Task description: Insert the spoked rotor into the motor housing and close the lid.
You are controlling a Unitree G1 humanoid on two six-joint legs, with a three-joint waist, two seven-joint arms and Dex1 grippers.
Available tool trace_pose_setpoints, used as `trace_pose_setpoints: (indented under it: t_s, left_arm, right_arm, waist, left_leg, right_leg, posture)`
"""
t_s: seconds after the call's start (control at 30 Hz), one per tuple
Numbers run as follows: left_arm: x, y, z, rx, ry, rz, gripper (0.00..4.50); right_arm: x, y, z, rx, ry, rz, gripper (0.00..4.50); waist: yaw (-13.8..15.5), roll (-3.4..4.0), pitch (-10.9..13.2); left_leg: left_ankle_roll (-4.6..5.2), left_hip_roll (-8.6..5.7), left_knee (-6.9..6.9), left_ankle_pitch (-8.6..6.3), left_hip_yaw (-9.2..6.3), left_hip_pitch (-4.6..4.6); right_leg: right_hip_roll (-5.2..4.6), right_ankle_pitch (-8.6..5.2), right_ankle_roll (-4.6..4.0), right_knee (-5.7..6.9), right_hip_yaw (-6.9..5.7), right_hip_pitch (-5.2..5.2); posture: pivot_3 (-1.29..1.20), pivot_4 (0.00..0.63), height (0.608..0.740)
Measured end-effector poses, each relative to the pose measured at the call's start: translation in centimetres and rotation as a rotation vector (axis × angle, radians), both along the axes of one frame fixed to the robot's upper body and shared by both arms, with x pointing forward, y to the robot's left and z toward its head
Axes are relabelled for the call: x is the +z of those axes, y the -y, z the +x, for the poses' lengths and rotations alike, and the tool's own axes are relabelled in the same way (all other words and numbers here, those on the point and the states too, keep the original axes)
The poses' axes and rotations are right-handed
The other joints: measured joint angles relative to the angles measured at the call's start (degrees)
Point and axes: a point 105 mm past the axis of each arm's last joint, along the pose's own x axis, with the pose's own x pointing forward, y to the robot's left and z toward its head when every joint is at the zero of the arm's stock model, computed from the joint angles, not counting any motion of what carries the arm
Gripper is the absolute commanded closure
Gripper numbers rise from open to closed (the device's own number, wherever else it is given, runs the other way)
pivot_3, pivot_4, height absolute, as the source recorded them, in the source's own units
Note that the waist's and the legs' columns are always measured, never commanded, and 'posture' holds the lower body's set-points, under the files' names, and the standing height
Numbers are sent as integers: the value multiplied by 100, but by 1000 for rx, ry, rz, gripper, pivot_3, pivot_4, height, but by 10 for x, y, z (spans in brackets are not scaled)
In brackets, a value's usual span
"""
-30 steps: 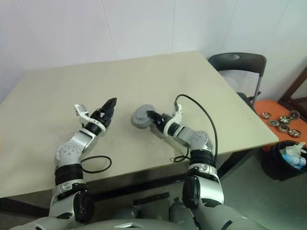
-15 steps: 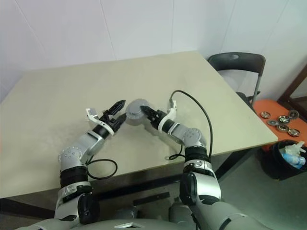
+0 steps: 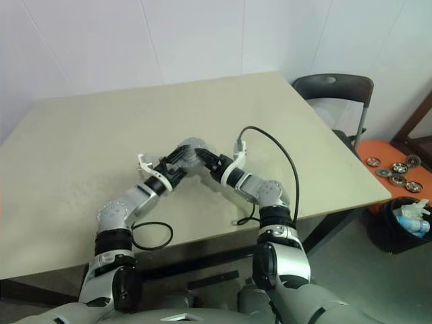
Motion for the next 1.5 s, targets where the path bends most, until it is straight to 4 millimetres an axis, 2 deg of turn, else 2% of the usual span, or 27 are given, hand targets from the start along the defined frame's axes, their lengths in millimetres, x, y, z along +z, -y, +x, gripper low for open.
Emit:
trace_pose_setpoints:
  t_s: [0.1,0.23,0.27,0.83,0.9,1.07,1.27,1.5]
  left_arm:
    - [-1,2,9,28,-2,-15,651]
    - [1,-1,14,56,29,-41,1905]
    - [2,-1,14,54,39,-48,2102]
    - [1,-4,4,2,64,-77,2179]
    - [2,-4,5,26,64,-115,2179]
    - [6,13,3,-1,69,-181,2179]
    - [5,13,5,21,69,-190,2340]
    - [5,-2,12,128,82,-186,2340]
  right_arm:
    - [0,0,0,1,1,2,2370]
    - [0,1,0,-2,-3,8,2370]
    - [1,1,-1,1,-4,20,2370]
    - [-6,0,-6,40,-61,69,2370]
    - [-4,1,-2,27,-63,77,1693]
    - [-2,5,8,-34,-58,33,157]
    - [-6,6,9,-42,-73,29,120]
    - [-7,5,7,-30,-80,35,120]
  waist:
    - [0,0,0]
    - [-11,0,0]
    - [-11,0,0]
    - [-9,-1,-1]
    - [-10,-1,-1]
    - [-1,-2,-1]
    - [-8,-2,-1]
    - [-5,-2,-2]
  left_leg:
    - [0,0,-1,0,0,0]
    - [0,1,-3,0,3,-1]
    - [0,2,-3,0,3,-4]
    - [0,4,0,0,4,-2]
    - [0,5,0,0,6,-1]
    - [0,3,0,0,8,-2]
    - [0,5,2,0,10,0]
    - [0,5,4,0,12,0]
  right_leg:
    - [0,0,0,0,0,0]
    - [1,0,0,0,4,-5]
    - [1,0,0,0,4,-8]
    - [-1,0,0,5,8,-8]
    - [-1,0,0,5,10,-8]
    - [-5,1,0,3,12,-5]
    - [-1,1,0,8,14,-7]
    - [-1,1,-1,8,16,-7]
  posture:
    - [0,0,740]
    - [0,0,740]
    - [0,0,740]
    - [0,0,740]
    - [0,0,740]
    - [0,0,740]
    - [0,0,740]
    - [0,0,740]
